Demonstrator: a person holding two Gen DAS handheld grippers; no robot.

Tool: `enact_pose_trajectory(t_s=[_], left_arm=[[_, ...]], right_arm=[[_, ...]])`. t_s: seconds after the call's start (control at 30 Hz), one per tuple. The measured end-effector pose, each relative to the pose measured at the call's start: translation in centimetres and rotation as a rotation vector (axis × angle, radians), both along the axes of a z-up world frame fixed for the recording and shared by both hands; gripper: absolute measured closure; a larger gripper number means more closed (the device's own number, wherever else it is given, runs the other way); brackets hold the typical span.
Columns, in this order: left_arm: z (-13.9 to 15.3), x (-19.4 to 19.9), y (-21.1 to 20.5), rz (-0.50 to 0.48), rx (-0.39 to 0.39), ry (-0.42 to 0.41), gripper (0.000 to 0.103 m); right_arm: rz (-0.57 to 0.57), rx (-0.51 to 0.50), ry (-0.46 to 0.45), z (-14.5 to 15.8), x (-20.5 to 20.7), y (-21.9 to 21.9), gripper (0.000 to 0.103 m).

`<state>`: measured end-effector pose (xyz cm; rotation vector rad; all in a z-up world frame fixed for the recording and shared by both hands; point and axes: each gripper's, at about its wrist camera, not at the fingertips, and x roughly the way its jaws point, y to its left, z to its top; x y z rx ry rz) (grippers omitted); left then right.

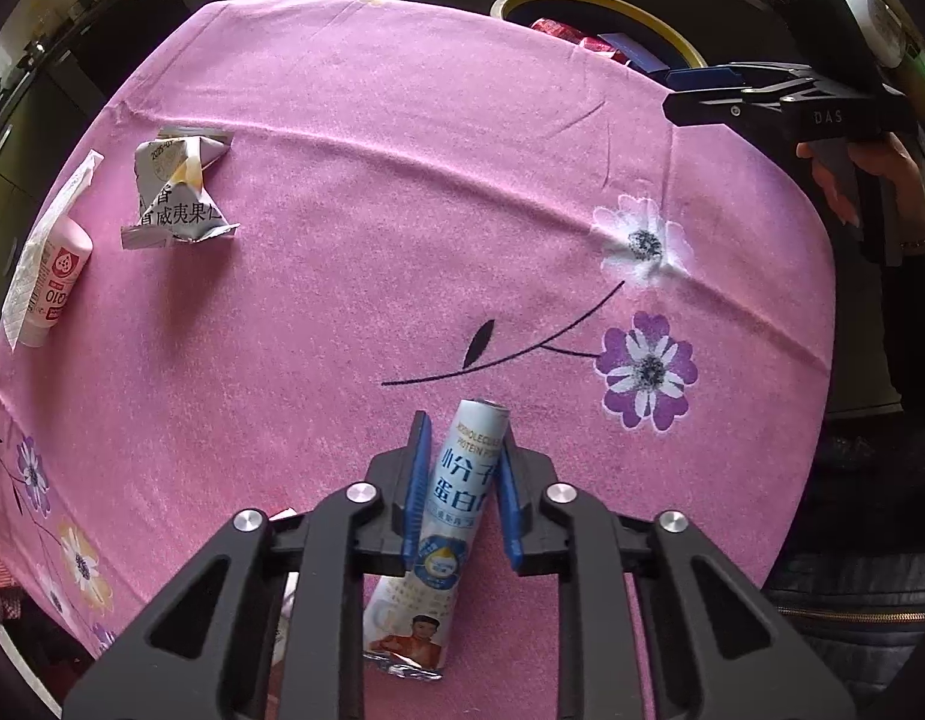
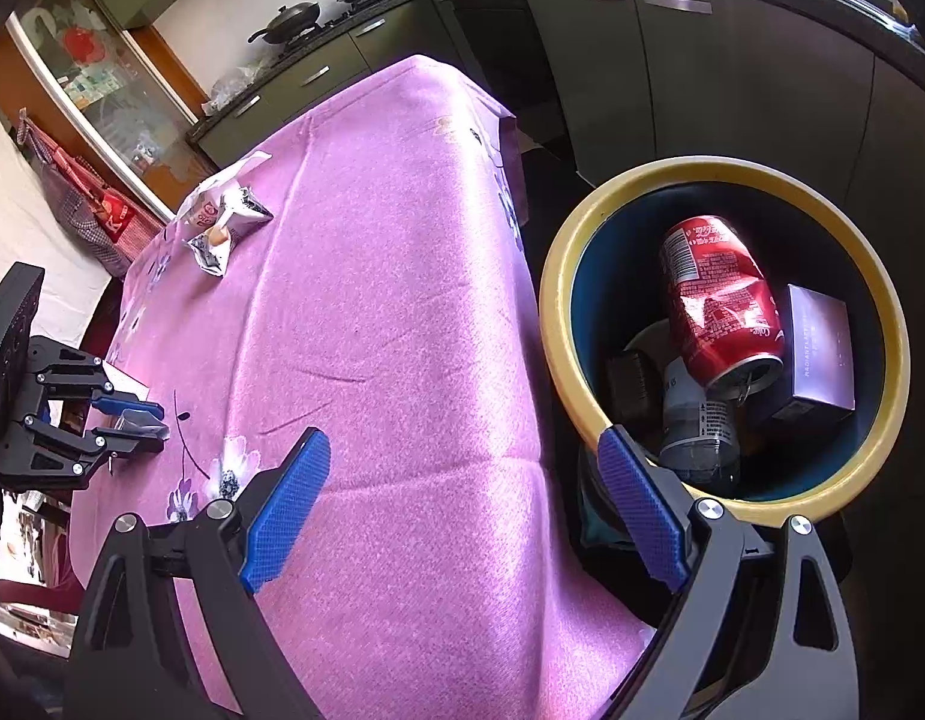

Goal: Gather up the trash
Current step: 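Grasp the white protein-powder tube with the left gripper, then carry the tube over the bin and open the left gripper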

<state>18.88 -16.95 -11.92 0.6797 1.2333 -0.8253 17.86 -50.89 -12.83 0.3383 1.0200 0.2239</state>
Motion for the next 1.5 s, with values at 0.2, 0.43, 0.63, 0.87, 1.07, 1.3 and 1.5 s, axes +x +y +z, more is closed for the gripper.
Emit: enact_pose_trajectory(t_s=[0.2,0.43,0.63,0.87,1.07,1.3,1.5], left_arm=[[1.4,-1.4,-0.5,-0.016,-0.012,-0.020,0.091],[3.6,-2.0,-1.9,-0.027,-0.033,-0.034,0.091],[5.8,-1.8,-4.6,-0.041,-0.051,-0.042,0.091],[8.8,0.0,-12.7,-0.129,-0.092,-0.052,0.091],[9.4,1.9,-22.6,-0.209,-0.138,-0.057,0.091],[7.2,4.1,-32.1,-0.246,-0.219,-0.108,0.091],[3.2,6.4,-35.4,-0.183,-0.256,-0.145,0.088]], right_arm=[[-0.010,0.019,-0.021,0.6,-0.8,-0.2,0.013],[-0.055,0.037,-0.044,1.2,-2.2,-1.8,0.013],[-0.131,0.055,-0.058,1.4,-4.3,-4.7,0.013],[-0.254,0.070,-0.074,1.4,-7.3,-9.4,0.013],[-0.343,0.084,-0.067,0.9,-9.8,-13.0,0.013],[-0.417,0.090,-0.064,0.8,-12.5,-16.0,0.013],[-0.441,0.133,-0.037,-0.5,-13.7,-17.3,0.013]])
